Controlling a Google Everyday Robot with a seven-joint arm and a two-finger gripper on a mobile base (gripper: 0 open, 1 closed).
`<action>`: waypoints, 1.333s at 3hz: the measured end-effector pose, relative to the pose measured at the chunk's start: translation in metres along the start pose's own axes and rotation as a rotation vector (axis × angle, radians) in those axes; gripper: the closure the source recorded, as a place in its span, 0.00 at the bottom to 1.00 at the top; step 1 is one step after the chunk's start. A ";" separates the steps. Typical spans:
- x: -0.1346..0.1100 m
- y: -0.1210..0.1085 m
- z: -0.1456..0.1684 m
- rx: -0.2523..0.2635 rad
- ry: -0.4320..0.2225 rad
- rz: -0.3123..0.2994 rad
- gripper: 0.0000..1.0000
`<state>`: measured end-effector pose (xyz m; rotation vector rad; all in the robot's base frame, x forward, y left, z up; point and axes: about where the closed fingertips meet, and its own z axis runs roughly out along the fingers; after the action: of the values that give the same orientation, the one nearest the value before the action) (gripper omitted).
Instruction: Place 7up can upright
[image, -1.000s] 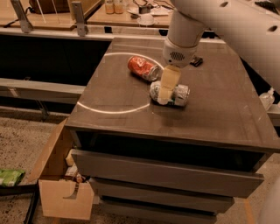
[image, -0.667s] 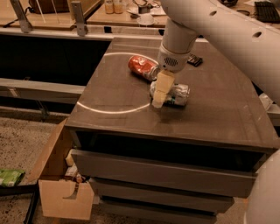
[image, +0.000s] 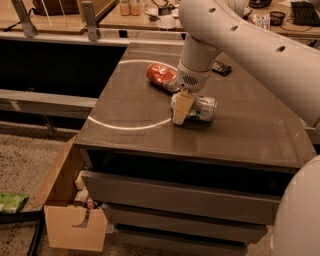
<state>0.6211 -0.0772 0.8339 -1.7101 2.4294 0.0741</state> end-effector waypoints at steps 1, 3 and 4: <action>-0.005 -0.005 -0.015 -0.001 -0.090 0.000 0.73; 0.001 -0.023 -0.060 0.036 -0.546 0.047 1.00; 0.016 -0.023 -0.065 0.045 -0.785 0.094 1.00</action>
Offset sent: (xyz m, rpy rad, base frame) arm 0.0189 -0.0312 0.1147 0.5194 -0.2976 -0.0210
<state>0.6302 -0.1089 0.8967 -1.2148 1.8857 0.5775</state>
